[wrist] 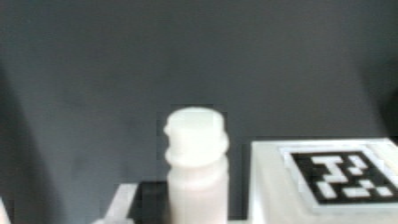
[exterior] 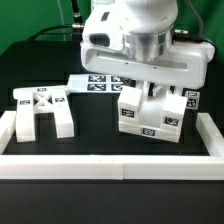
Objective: Assemble chair
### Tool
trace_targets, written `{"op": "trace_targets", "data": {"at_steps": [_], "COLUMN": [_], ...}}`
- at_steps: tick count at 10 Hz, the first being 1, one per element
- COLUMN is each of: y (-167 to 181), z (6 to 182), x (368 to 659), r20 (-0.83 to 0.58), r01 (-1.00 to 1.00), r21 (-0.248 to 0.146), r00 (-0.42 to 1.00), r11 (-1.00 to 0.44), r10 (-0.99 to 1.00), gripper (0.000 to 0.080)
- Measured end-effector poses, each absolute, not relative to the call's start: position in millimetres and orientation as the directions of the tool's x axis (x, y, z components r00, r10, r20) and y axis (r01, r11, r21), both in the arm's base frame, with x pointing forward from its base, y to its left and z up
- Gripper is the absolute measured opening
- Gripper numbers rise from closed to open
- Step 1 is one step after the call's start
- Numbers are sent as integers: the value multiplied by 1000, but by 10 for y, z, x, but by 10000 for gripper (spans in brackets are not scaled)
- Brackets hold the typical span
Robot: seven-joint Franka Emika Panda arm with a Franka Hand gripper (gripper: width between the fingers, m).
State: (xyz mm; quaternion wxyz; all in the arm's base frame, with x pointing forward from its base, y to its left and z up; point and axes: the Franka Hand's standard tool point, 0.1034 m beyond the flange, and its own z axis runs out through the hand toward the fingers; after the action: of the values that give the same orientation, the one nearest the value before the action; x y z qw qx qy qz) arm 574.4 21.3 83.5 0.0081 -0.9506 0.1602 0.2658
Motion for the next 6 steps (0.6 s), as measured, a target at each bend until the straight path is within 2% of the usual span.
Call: {"op": "trace_targets", "data": {"at_steps": [2, 5, 6], "y": [157, 47, 39], "z": [856, 776, 808], "x": [5663, 5581, 5482], "r20": [-652, -769, -825], "r01": [-291, -272, -262], "r21": [105, 143, 171], "r00": [701, 574, 489], "r11": [-951, -952, -950], "r10": [-287, -280, -283], "gripper": [255, 255, 255]}}
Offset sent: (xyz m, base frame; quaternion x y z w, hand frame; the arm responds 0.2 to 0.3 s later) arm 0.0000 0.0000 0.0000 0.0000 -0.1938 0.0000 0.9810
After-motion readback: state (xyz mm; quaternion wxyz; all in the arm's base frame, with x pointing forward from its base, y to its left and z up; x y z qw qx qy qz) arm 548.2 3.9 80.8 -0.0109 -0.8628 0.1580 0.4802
